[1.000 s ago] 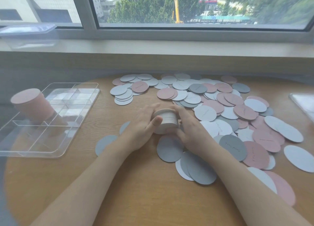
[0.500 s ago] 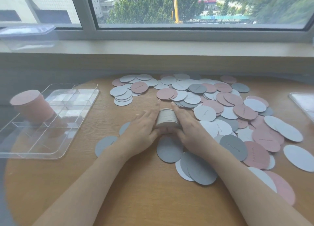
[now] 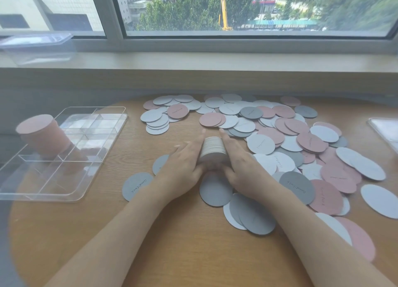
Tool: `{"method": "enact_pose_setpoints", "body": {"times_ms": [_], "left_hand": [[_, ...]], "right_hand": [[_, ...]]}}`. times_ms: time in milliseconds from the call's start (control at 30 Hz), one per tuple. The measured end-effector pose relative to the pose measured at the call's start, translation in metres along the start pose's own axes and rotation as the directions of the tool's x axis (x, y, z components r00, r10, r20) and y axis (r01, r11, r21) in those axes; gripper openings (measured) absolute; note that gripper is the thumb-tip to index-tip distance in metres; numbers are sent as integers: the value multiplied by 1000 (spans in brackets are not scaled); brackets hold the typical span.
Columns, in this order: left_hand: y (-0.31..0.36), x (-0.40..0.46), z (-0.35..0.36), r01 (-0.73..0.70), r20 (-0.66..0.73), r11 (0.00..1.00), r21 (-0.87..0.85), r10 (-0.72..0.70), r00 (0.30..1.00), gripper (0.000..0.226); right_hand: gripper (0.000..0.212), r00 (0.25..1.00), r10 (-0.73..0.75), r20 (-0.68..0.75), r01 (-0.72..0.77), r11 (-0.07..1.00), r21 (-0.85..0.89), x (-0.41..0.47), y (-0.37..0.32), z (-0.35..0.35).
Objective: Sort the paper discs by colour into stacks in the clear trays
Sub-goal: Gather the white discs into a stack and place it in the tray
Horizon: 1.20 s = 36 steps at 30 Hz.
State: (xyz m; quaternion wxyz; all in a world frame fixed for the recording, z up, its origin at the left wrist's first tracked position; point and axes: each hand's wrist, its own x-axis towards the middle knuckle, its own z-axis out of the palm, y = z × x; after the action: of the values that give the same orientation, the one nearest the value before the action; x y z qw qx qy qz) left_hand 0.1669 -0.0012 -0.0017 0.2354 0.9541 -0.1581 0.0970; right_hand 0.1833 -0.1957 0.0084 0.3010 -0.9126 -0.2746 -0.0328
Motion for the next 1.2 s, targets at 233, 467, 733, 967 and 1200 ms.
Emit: {"method": "enact_pose_setpoints", "body": {"times_ms": [233,467,733,967,1200], "left_hand": [[3,2,0,6,10,987,158,-8,1000,94],[-42,24,-34,150,-227,977,-154,-182,957,46],[-117,59,-61,394,-3,898,195,-401,916,46],[-115,64,-64,300,16,888,349,-325,945,40],[-114,61,-62,66,-33,829,556,-58,998,20]], "right_hand": [[71,1000,1,-5,0,1000,17,3,4,-1],[64,999,-5,-50,7,999,42,4,10,1],[63,999,-11,-51,13,999,43,4,13,4],[62,999,-6,-53,9,999,48,5,12,5],[63,999,-12,-46,15,997,74,3,9,2]]}}
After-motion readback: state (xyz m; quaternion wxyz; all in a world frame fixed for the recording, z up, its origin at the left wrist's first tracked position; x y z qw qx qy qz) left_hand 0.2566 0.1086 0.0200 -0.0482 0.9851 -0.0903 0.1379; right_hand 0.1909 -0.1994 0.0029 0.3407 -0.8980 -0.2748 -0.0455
